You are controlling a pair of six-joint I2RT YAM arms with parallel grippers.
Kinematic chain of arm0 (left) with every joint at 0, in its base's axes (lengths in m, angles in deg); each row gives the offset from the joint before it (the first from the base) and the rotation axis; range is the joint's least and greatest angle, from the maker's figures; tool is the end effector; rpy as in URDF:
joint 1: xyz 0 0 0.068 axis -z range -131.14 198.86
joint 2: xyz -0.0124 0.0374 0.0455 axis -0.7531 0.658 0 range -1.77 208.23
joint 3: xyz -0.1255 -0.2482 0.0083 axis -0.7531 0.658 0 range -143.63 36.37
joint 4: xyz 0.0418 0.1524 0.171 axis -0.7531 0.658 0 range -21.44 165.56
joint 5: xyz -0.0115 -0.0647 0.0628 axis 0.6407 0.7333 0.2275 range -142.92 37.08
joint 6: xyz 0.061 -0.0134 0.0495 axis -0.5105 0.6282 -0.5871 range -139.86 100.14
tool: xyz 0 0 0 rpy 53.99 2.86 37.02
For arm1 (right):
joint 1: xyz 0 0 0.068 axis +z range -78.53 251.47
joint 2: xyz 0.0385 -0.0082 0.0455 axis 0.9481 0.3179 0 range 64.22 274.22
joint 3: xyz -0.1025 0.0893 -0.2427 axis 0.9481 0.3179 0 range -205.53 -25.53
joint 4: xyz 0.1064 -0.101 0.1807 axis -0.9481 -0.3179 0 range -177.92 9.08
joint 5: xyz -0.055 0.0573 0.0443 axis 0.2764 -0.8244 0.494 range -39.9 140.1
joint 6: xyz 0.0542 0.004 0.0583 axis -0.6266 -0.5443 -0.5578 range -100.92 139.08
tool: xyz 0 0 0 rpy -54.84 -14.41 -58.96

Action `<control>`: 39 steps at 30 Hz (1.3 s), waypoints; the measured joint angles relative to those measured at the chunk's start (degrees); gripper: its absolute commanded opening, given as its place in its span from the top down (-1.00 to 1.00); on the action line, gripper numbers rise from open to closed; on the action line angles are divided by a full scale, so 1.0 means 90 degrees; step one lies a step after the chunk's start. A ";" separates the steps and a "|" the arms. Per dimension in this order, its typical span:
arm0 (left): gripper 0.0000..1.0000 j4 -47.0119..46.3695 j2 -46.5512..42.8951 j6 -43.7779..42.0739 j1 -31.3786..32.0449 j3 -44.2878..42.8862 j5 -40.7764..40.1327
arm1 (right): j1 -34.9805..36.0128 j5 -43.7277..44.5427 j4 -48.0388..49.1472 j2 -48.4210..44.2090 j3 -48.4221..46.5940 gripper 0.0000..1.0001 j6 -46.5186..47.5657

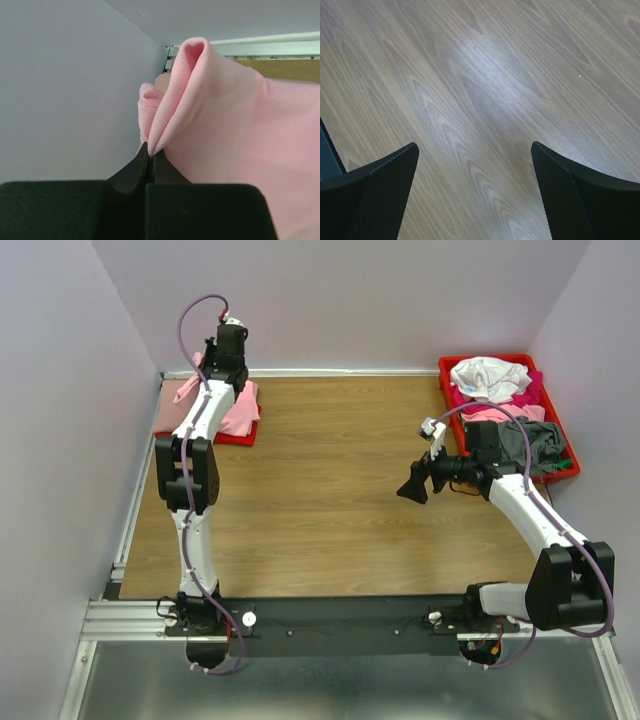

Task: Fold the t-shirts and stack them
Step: Neatly place the folded tshirt to the corner

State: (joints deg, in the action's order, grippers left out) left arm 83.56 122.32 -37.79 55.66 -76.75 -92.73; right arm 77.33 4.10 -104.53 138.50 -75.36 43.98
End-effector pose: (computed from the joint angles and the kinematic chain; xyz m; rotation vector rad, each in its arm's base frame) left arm 0.5083 -0.0164 0.2994 -0.0135 2.0048 0.8233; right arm 0.2418 0.0744 0.2485 -0.9243 2.0167 0.7779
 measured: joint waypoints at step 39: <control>-0.64 -0.0981 -0.4612 0.2710 -0.1625 0.4515 0.4622 | -0.0126 -0.0046 -0.0017 -0.0131 0.0000 -1.00 0.0056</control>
State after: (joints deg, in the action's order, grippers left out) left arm 74.73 80.81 -13.40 41.04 -36.12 -51.14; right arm 76.20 3.68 -104.69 137.32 -75.36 44.49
